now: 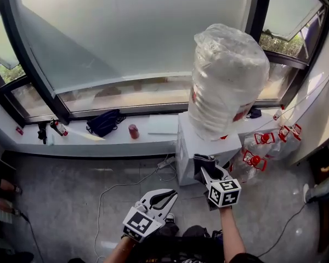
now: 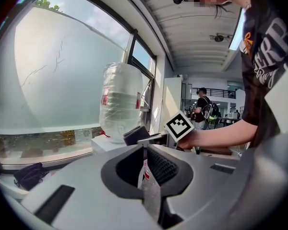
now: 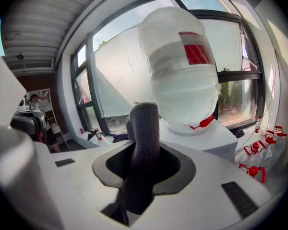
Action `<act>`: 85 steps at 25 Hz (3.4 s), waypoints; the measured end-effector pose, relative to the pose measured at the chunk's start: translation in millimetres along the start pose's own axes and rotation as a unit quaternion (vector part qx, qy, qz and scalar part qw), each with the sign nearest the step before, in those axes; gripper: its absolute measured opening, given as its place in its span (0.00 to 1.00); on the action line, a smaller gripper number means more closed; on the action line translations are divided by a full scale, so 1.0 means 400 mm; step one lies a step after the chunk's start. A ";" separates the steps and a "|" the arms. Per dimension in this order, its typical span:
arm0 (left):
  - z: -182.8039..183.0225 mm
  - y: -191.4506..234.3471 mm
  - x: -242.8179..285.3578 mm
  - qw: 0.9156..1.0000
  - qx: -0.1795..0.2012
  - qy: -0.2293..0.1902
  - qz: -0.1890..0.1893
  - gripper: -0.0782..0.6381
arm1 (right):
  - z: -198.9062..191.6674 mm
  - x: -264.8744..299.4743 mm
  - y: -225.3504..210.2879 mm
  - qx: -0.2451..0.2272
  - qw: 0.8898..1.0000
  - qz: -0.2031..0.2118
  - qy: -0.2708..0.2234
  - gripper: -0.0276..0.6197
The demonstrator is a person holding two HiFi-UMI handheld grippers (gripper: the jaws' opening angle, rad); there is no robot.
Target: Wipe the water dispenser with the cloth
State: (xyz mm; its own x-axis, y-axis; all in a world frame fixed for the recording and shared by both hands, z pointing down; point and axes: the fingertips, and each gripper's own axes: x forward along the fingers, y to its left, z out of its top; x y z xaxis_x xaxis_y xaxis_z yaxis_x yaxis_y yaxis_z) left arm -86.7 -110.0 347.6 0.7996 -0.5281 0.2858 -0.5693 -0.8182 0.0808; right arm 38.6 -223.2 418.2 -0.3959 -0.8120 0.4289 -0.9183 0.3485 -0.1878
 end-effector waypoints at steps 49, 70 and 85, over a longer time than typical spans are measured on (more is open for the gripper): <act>0.050 -0.199 0.242 0.992 -0.006 0.018 0.128 0.14 | -0.105 -0.053 -0.652 0.047 0.994 -0.012 0.100 0.22; -0.173 -0.157 0.220 0.984 -0.012 0.020 0.176 0.14 | -0.304 0.207 -0.104 -0.190 0.958 0.181 0.112 0.22; -0.270 -0.177 0.340 0.989 -0.011 0.012 0.145 0.14 | -0.329 0.190 -0.511 -0.170 0.977 0.038 0.119 0.22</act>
State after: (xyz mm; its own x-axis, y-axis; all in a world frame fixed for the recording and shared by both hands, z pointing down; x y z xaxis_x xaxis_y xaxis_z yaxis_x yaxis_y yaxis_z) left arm 41.7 -99.2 484.1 0.5975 -0.7338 0.3232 -0.7783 -0.6277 0.0137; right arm 195.8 -294.5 605.4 -0.4160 -0.6588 0.6268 -0.8177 0.5726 0.0592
